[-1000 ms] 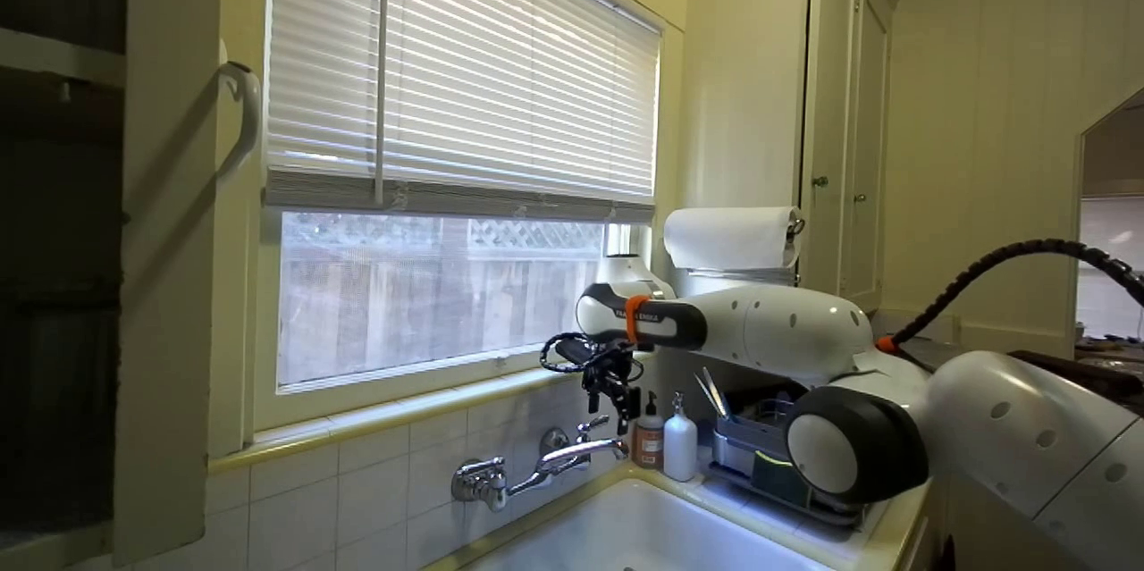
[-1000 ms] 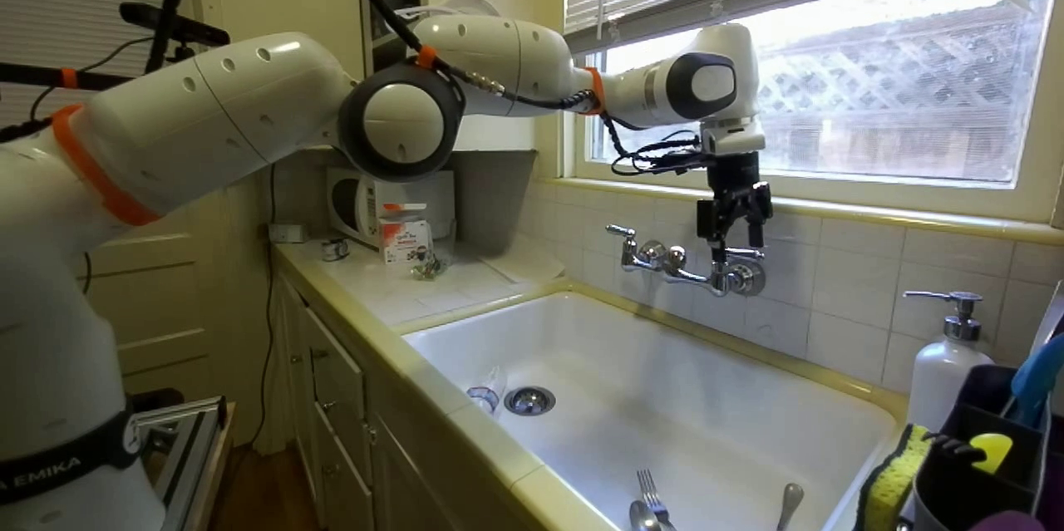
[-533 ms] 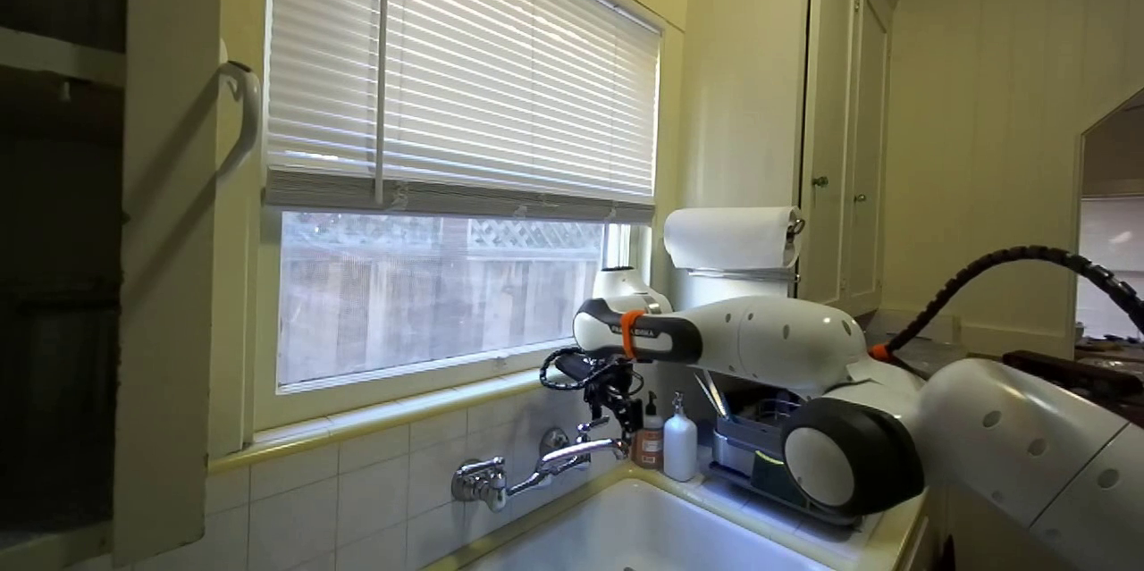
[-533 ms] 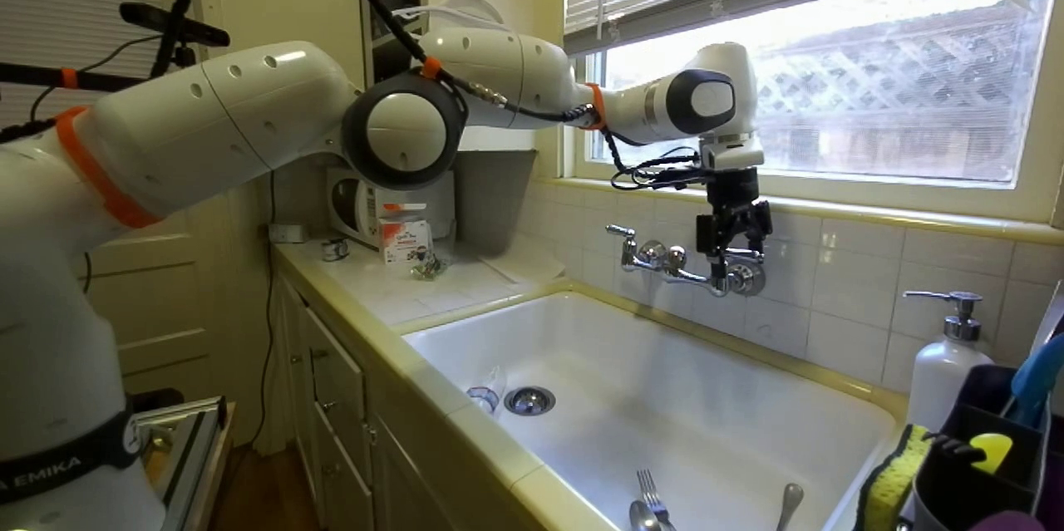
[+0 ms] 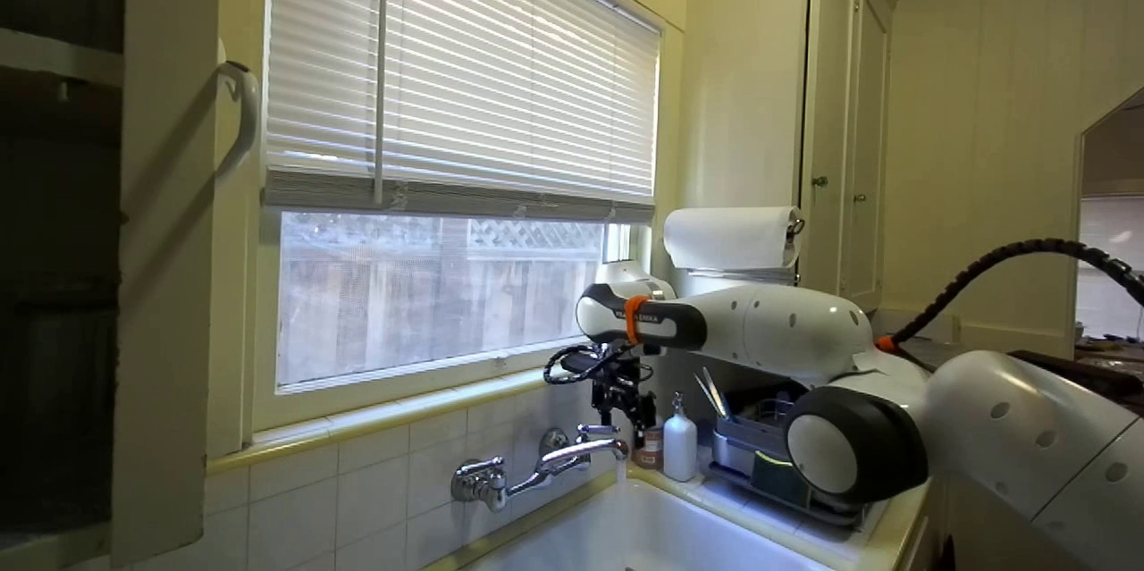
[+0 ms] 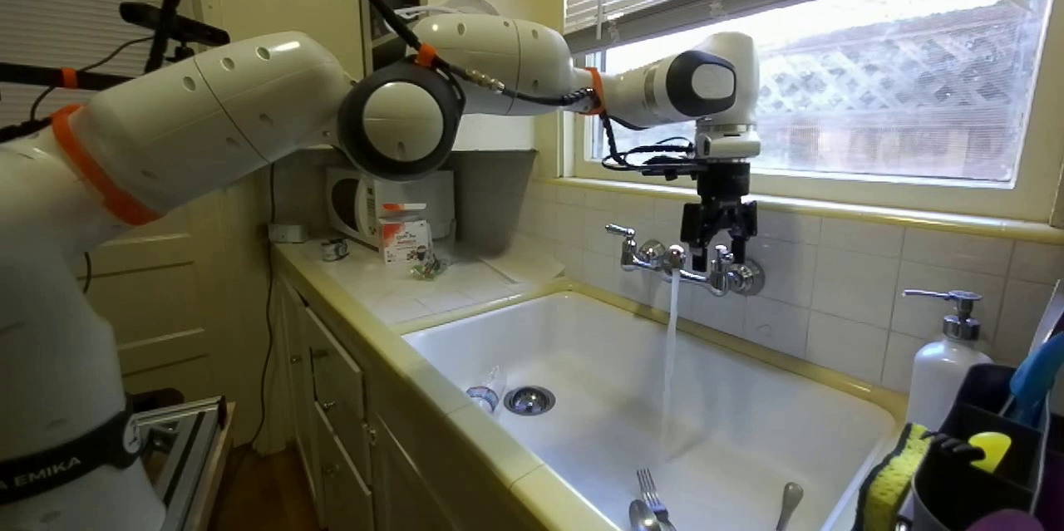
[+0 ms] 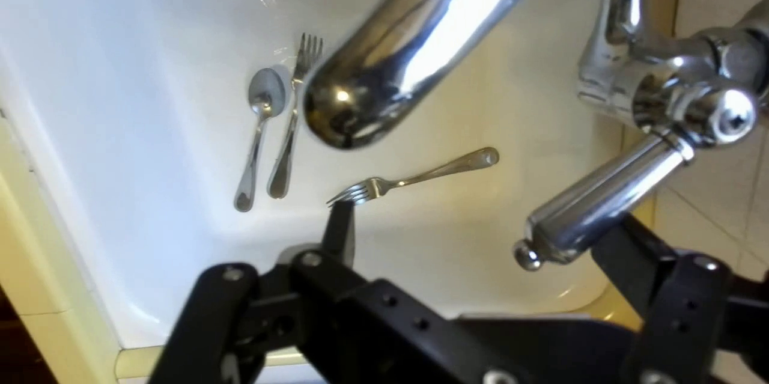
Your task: Move the faucet spout to the right and open the tap
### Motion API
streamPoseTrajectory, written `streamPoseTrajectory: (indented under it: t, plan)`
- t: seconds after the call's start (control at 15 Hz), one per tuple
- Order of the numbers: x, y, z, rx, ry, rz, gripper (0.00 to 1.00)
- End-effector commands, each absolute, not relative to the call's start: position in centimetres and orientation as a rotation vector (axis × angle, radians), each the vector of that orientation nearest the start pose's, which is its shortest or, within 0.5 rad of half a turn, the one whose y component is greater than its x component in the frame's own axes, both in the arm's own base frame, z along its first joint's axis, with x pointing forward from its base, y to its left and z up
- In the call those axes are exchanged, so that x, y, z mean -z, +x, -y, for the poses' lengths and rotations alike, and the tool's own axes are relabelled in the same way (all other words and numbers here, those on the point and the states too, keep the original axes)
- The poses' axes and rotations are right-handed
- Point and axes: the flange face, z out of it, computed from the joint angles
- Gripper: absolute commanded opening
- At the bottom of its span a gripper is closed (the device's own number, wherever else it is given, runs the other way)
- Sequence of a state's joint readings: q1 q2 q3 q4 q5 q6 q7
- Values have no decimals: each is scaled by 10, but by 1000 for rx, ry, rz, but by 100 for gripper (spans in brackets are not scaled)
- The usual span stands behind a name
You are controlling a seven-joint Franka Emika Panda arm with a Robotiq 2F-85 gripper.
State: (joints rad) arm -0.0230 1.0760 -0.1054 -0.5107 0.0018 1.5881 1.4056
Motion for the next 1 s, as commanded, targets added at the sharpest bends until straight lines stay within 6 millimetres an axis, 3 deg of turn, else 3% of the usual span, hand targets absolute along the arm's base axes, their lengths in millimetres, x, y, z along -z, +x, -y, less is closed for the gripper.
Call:
streamPoseTrajectory:
  t: [0.0, 0.27, 0.4, 0.73, 0.93]
  plan:
    - [-404, 783, 40, 52, -2304, -2198, 100]
    - [-446, 789, 29, 228, -2175, -2206, 100]
    - [-467, 781, 18, 198, -2203, -2166, 100]
    - [-501, 757, -3, 89, -2500, -1944, 100]
    - [-518, 741, 5, 65, -2703, -1829, 100]
